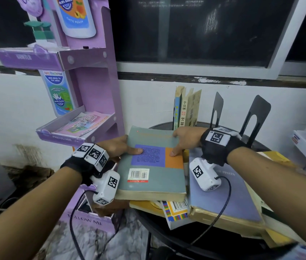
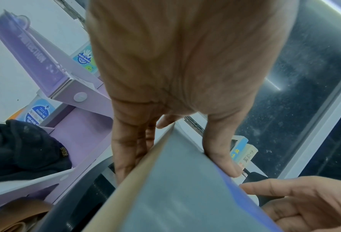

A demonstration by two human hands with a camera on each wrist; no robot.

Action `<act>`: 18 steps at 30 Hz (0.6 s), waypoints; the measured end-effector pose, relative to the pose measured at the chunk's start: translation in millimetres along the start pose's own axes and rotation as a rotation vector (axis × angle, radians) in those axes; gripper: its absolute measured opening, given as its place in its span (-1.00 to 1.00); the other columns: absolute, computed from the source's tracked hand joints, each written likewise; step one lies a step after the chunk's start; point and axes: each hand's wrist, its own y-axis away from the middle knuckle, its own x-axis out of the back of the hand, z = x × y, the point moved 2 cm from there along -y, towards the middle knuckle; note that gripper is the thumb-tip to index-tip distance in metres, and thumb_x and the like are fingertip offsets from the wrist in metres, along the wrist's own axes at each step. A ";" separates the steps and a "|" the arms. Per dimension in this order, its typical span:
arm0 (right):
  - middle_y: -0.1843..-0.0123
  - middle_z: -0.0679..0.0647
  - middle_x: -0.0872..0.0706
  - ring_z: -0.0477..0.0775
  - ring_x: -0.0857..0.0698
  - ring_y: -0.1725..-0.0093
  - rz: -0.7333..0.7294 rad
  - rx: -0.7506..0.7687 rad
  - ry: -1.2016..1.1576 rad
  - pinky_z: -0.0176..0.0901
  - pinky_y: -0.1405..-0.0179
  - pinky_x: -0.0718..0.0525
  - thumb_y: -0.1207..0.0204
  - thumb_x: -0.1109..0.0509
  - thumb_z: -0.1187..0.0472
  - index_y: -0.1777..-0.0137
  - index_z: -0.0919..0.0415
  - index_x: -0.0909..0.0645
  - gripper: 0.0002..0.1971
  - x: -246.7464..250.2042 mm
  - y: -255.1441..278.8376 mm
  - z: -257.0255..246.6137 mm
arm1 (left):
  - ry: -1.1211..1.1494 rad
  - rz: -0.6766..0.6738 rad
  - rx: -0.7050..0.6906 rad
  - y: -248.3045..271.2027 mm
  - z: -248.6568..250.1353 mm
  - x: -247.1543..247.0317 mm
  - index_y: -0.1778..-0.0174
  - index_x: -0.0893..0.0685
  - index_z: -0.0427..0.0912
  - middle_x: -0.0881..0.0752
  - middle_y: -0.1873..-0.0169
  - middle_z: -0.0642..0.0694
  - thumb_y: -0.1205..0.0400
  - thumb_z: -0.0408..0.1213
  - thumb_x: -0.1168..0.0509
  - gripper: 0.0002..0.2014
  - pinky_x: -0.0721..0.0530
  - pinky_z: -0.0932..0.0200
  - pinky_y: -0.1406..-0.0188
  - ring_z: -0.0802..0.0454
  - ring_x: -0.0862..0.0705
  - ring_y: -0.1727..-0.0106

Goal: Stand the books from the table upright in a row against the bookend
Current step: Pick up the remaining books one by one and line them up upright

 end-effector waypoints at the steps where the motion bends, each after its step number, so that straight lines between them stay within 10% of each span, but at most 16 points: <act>1: -0.39 0.23 -0.59 0.24 -0.58 -0.35 0.018 0.005 -0.002 0.09 -0.37 -0.54 -0.39 -0.57 -0.07 -0.44 0.37 -0.46 -0.26 1.6 0.1 -1.5 | 0.012 0.004 -0.010 2.0 2.0 1.3 -0.22 -0.62 0.00 -0.79 -0.10 -0.13 -0.11 0.18 -0.58 -0.24 -0.66 -0.35 -0.20 -0.20 -0.77 -0.12; 8: -0.35 0.23 -0.63 0.26 -0.64 -0.27 0.181 0.017 -0.045 0.11 -0.23 -0.65 -0.27 -0.66 -0.05 -0.44 0.32 -0.44 -0.18 17.6 2.2 -9.9 | 0.105 0.082 -0.056 4.7 10.4 18.5 -0.23 -0.67 -0.07 -0.81 -0.08 -0.11 -0.18 0.01 -0.62 -0.32 -0.66 -0.26 -0.23 -0.17 -0.77 -0.13; 14: -0.36 0.21 -0.60 0.23 -0.57 -0.31 0.394 0.014 -0.131 -0.01 -0.23 -0.59 -0.21 -0.71 0.06 -0.44 0.29 -0.43 -0.17 30.4 10.2 -14.8 | 0.243 0.201 -0.166 9.2 24.6 24.0 -0.02 -0.66 -0.02 -0.80 0.01 -0.10 -0.52 -0.44 -0.44 -0.74 -0.79 0.11 0.33 0.01 -0.81 0.12; 18: -0.35 0.21 -0.60 0.24 -0.58 -0.30 0.512 0.027 -0.249 -0.02 -0.20 -0.58 -0.22 -0.71 0.19 -0.45 0.31 -0.42 -0.19 34.5 18.2 -13.0 | 0.332 0.312 -0.222 11.6 34.5 25.1 -0.19 -0.51 -0.15 -0.74 -0.03 -0.10 -0.42 -0.50 -0.52 -0.52 -0.75 -0.15 0.03 -0.14 -0.74 -0.06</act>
